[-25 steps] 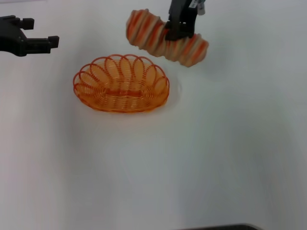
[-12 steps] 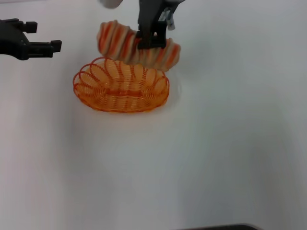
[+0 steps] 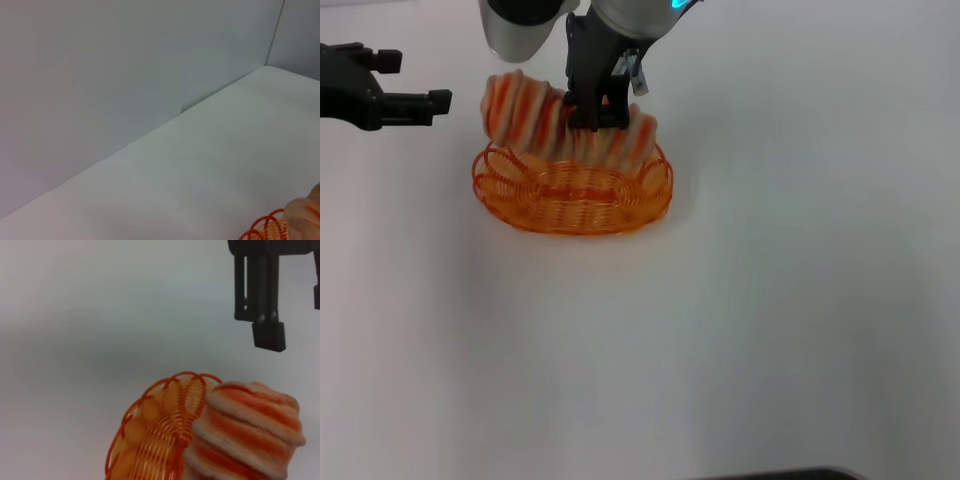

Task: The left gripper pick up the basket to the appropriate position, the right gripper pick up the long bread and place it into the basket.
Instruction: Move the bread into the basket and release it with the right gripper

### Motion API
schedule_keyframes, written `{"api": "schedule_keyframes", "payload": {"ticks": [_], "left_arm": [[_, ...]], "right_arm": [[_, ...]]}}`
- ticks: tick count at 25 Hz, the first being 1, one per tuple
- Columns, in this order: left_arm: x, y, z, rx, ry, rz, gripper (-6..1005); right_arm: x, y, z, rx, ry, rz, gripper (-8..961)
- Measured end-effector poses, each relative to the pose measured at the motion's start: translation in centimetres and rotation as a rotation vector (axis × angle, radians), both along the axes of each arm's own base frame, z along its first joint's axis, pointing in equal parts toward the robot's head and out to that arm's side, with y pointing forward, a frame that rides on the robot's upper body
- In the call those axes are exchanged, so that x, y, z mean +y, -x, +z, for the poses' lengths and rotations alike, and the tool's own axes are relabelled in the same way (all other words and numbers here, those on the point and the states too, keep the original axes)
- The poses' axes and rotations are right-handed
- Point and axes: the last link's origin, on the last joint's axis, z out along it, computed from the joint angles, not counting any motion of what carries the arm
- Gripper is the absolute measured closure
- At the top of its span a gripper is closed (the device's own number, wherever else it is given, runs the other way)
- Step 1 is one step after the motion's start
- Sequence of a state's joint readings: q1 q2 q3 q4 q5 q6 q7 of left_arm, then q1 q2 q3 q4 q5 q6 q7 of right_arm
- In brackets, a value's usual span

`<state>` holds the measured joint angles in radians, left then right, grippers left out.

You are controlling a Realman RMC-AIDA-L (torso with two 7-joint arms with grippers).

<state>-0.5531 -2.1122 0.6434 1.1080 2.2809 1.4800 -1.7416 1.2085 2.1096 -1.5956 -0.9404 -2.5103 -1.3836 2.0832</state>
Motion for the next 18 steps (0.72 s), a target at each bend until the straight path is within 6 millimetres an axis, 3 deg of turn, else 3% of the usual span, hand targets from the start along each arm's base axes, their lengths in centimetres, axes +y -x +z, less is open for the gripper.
{"api": "schedule_keyframes", "payload": {"ticks": [13,18], "left_arm": [[-0.10,0.21,0.12,-0.003,-0.005,0.009,137],[-0.09,0.24,0.16,-0.004,-0.005,0.011,137]], "right_arm": [[-0.22,-0.01,-0.58,0.035,0.006,-0.006,815],[-0.36,0.05,-0.62,0.047,0.008,-0.030,723]]}}
